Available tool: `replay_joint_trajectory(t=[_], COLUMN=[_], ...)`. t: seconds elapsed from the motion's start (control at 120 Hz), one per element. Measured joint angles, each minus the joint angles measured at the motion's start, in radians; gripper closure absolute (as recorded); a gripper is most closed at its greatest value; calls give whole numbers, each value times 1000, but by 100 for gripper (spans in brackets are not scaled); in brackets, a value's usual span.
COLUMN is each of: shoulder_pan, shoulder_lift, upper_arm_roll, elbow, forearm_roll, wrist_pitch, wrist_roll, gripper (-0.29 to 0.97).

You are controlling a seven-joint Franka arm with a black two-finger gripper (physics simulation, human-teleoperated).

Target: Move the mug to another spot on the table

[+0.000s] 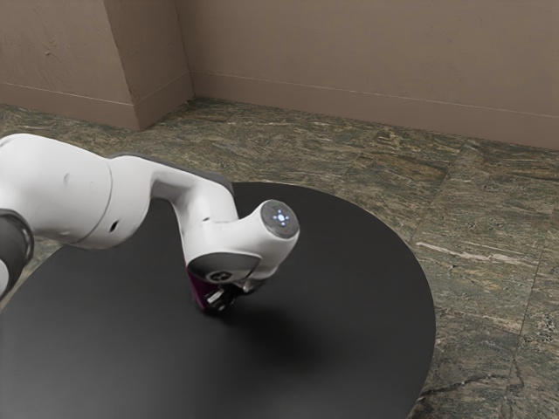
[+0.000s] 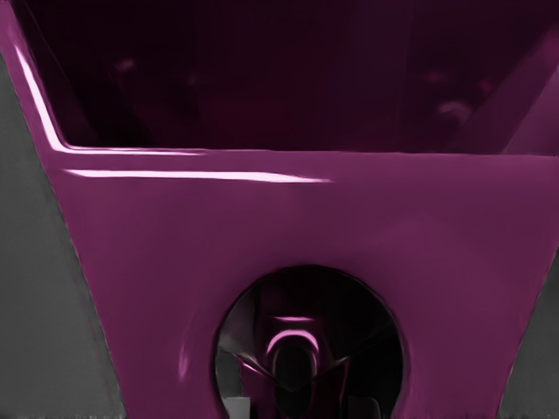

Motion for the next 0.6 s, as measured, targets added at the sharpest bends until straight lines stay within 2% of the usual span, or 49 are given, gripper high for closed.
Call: replay_joint_trajectory(t=[0.433, 0.6], shoulder_pan=[19, 19], shoulder_lift=[6, 6], upper_arm_roll=[3, 3], elbow=[-40, -40], forearm_roll=[-2, 9], wrist_pitch=[60, 81], wrist_roll=[8, 4], gripper=[75, 56])
